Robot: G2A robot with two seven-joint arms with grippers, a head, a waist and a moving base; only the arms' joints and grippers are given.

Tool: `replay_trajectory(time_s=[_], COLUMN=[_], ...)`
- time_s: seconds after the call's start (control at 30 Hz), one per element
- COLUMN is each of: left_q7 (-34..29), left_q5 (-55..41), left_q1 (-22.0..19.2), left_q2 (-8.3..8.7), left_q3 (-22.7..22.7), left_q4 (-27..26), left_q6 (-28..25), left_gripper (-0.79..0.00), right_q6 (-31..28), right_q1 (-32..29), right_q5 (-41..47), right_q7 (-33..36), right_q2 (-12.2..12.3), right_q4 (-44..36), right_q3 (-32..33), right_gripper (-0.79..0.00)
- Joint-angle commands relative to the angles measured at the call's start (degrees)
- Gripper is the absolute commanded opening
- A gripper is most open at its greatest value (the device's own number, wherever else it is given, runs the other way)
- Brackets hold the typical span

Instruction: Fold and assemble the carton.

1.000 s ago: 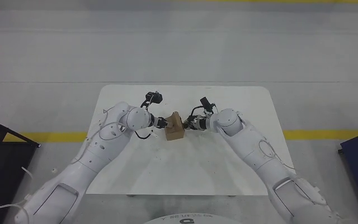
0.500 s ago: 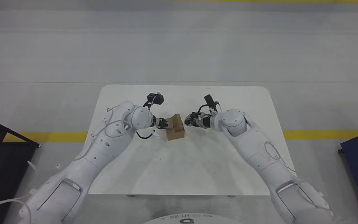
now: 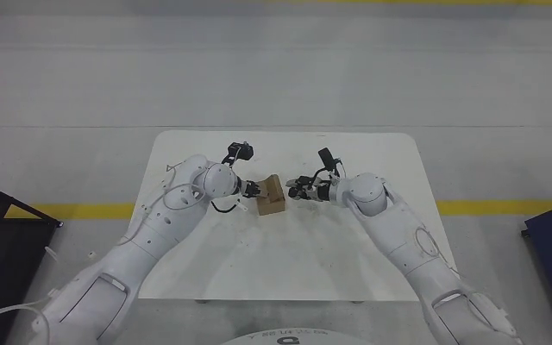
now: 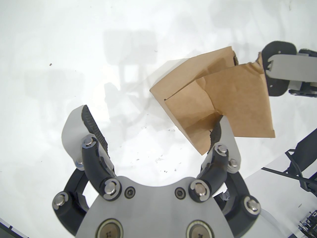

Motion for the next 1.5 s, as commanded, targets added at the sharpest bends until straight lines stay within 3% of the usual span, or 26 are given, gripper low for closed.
replay_trajectory(time_s=[0.0,0.27,0.73,1.0,1.47], left_q7=[0.0,-0.1,0.3,0.1,0.0], left_q5=[0.1,0.5,0.8,1.2,1.6], left_q1=[0.1,0.2,0.5,0.7,0.2], left_q2=[-0.04,-0.26,-0.57,-0.77,-1.5], left_q3=[-0.1,-0.2,-0.7,-0.7,-0.2], left_q4=[0.1,0.4,0.6,0.7,1.8], left_q6=[-0.1,0.0,-0.5,-0.7,-0.8], left_gripper=[0.0,0.0,0.0,0.0,0.0], right_q6=[-0.1,-2.5,-1.5,-2.7,-2.6], right_q1=[-0.2,-1.6,-1.7,-2.2,-2.3], right_q5=[0.0,0.6,-2.9,-1.4,-3.8], right_q7=[-0.1,0.1,0.1,-0.5,1.8], right_q2=[0.0,0.4,0.4,0.6,0.7], right_q4=[-0.3,-1.8,-2.8,-2.9,-3.7], right_q3=[0.0,1.2,-0.5,0.8,-0.6], right_gripper=[-0.579,-0.579,-0.628,-0.576,-0.582])
